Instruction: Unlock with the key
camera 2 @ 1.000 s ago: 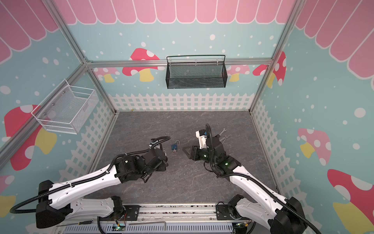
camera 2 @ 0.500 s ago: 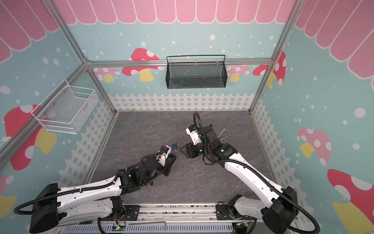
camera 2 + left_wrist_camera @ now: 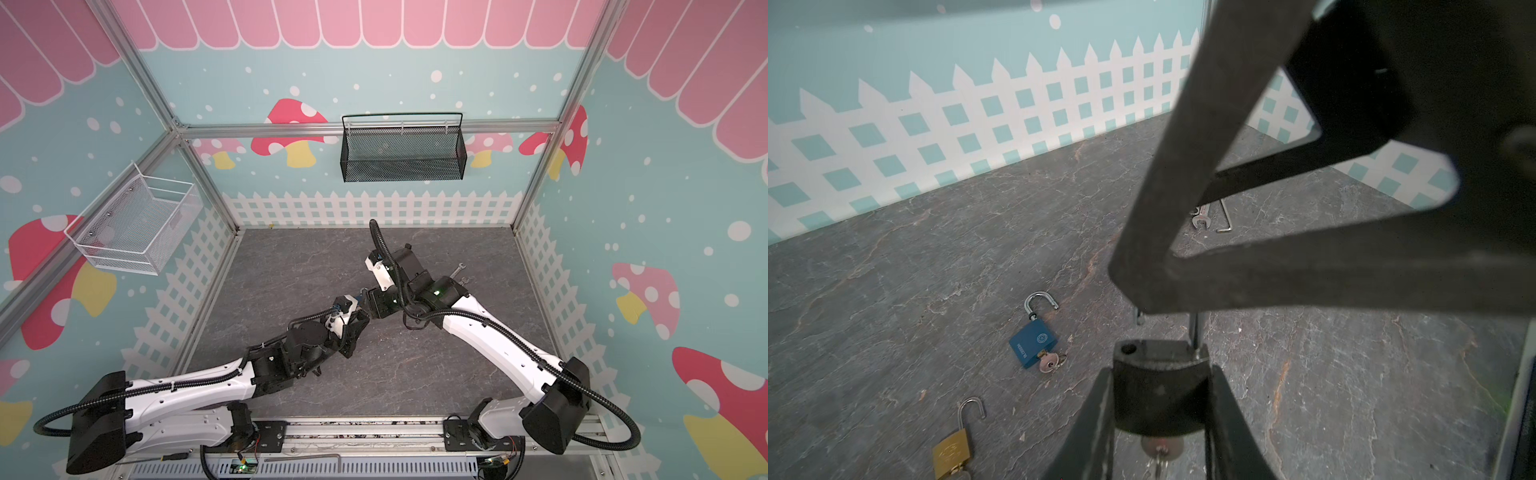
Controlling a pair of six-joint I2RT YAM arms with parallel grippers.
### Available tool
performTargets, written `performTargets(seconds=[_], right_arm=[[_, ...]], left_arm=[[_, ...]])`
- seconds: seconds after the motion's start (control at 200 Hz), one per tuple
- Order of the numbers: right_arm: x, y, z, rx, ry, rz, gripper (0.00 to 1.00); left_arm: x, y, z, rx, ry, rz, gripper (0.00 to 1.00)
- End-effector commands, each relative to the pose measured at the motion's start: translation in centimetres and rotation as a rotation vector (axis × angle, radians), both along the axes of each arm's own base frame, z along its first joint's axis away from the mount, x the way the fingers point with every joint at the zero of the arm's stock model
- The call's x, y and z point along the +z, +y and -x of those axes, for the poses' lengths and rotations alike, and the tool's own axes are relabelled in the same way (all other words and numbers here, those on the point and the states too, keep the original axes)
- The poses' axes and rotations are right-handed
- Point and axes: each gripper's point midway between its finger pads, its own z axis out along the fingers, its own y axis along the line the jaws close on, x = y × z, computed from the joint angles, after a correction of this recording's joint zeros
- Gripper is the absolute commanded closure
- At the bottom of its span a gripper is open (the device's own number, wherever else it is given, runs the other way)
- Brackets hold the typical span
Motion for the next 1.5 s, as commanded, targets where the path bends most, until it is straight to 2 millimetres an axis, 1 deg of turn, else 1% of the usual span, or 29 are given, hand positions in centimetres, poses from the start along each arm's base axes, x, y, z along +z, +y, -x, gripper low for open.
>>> performTargets(seconds=[0.0,0.235,0.375,0.57,0.655,0.765,0.91,1.086,1.201,1.331,1.421,1.496], right_arm=[[-0.2,-0.8,-0.5,-0.019,-0.026,0.082,0.38],[-0.9,-1.0,-1.1,-0.012,-0.03,0.166,0.37],[-0.9,-1.2,-1.6,-0.009,-0.041,0.209,0.37],[-1.2,-1.8,-2.0,0.005,-0.046,0.285,0.36],[-1.4,-2.4,-2.2,-0.004,-0.054,0.331,0.36],[-1.9,-2.8,-1.9,0.017,-0.052,0.354,0.35],[-2.4,-3.3,-1.1,0.024,-0.028,0.362,0.35],[-2.2,-4.4,-0.4,0.0,-0.031,0.363,0.34],[-1.9,-6.1,-1.1,-0.071,-0.049,0.379,0.32],[-1.2,-7.5,-2.0,-0.131,-0.044,0.328,0.32],[-1.0,-8.2,-2.6,-0.158,-0.048,0.267,0.31],[-1.1,-8.7,-3.0,-0.172,-0.045,0.21,0.3]], left_arm=[[2.4,-0.7,-0.1,-0.02,-0.05,0.043,1.0],[2.4,-0.7,-0.1,-0.019,-0.053,0.04,1.0],[2.3,-0.6,-0.1,-0.018,-0.056,0.037,1.0],[2.6,-0.5,0.1,-0.025,-0.067,0.042,1.0],[2.7,-0.3,0.0,-0.013,-0.071,0.048,1.0],[2.7,-0.2,0.0,-0.01,-0.069,0.049,1.0],[2.5,0.2,-0.2,0.021,-0.055,0.043,1.0],[1.8,0.5,-0.7,0.058,-0.024,0.033,1.0],[1.8,0.5,-0.8,0.066,-0.007,0.049,1.0],[1.3,0.7,-0.8,0.084,0.028,0.042,1.0],[0.4,1.5,-1.2,0.153,0.094,0.045,1.0],[-0.9,2.3,-1.5,0.217,0.189,0.024,1.0]])
